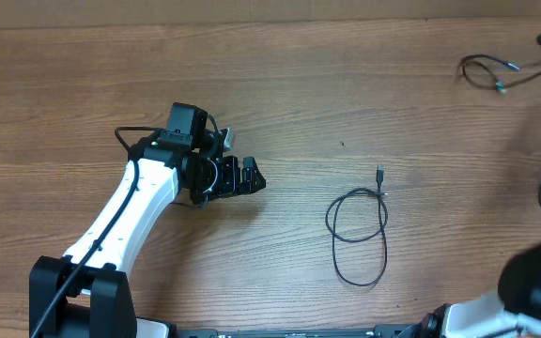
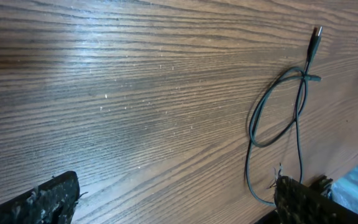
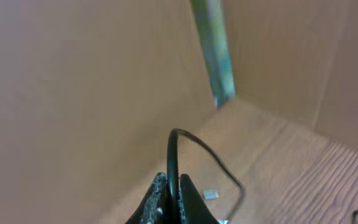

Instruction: Untangle cables

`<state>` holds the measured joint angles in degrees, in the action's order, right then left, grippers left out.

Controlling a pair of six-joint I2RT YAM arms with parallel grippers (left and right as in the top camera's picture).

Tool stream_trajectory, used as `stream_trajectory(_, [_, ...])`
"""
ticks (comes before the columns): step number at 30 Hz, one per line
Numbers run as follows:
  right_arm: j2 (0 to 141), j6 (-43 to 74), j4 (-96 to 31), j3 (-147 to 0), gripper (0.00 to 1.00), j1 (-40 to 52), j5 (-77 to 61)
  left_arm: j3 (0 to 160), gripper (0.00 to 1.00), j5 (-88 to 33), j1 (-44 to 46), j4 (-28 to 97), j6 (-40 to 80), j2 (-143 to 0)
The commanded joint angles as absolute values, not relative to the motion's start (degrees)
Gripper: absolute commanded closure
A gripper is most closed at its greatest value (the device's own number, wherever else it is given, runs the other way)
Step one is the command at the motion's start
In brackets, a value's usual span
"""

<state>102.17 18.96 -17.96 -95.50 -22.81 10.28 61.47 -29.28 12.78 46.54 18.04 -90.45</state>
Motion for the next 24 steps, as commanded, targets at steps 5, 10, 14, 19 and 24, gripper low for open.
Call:
stream_trajectory(5, [120.99,16.25,-24.23,-95.39,0.79,-22.04,4.03,61.6,0.01,-29.32,13.1,46.46,18.22,-90.98])
stream_trajectory(10, [122.5,16.19,-26.72,-96.23,0.0,-22.04,4.14,61.6,0.01,-29.32,13.1,46.46,18.22,-90.98])
stream_trajectory(14, [119.79,14.85,-33.61,-103.07,0.0,-21.96,4.36,61.6,0.0,-29.32,13.1,46.46,18.22,-90.98])
stream_trajectory(19, [114.43,14.31,-44.4,-116.46,0.0,-20.78,4.67,61.6,0.0,-29.34,13.1,46.46,18.22,-90.98])
stream_trajectory(24, [107.9,15.35,-53.56,-126.85,0.0,-19.49,11.49,61.6,0.01,-29.34,13.1,46.46,18.22,-90.98])
